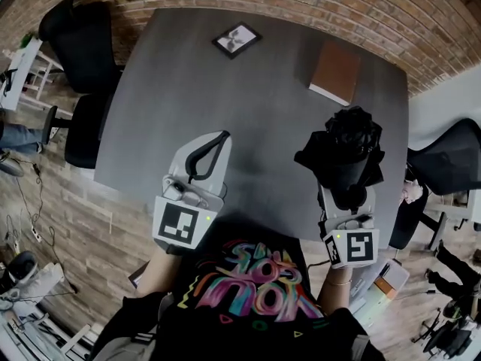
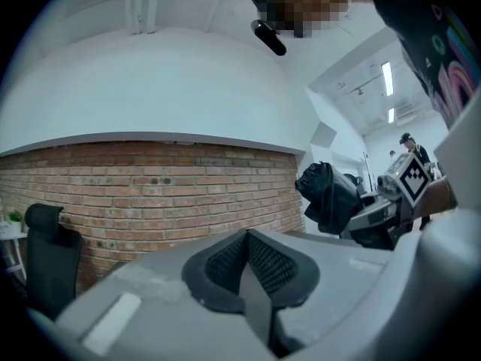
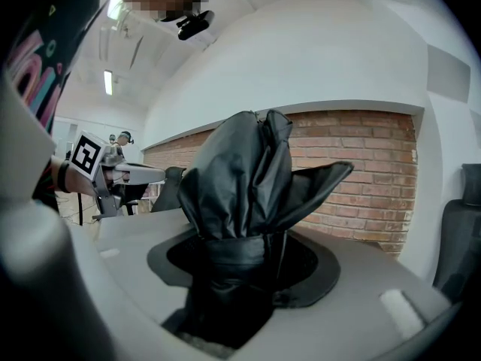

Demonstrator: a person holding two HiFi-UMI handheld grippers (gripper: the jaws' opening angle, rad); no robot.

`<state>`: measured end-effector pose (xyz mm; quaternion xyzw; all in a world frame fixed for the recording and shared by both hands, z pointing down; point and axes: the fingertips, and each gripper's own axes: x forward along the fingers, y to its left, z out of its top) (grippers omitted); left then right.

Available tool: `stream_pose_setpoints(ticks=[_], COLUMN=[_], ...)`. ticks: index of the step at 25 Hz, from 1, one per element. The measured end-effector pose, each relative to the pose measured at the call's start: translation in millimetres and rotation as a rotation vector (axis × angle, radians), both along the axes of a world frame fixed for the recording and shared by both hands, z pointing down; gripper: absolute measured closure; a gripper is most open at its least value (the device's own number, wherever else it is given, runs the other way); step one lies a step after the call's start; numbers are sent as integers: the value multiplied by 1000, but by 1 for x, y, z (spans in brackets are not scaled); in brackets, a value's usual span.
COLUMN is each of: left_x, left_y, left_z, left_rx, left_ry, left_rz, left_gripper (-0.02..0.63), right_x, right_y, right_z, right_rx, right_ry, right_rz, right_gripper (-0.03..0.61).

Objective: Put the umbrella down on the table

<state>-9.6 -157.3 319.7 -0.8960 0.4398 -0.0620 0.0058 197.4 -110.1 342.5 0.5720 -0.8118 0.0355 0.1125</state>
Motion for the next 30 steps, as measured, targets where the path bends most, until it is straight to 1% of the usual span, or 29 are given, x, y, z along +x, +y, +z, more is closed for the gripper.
stream_pose_setpoints(ticks=[5,11,16,20,26,30], left_x=[-2,-19,-21,-24,-48,-47], left_y=[7,-1,2,6,5,6], left_z=[1,5,5,7,14,15], left_rx=[-12,-10,-12,-19,-48,-43], left_ry=[1,-2,-1,-7,4,-12], left_rz=[-22,-45,-73,-100,-151,-161], left_gripper=[615,615,615,615,615,615], right_x=[-4,-29,-32,-36,-66,-71], right_y=[-4,-25,-34,-43,-65,-78], right_z=[0,3,8,17,38,57], right_rx=[0,-5,-15,-41,-83,-117], right_ry=[10,18,21,31,62,86], right_rz=[-36,-93,-123,-162,-240,-280], right_gripper=[327,327,327,327,325,325])
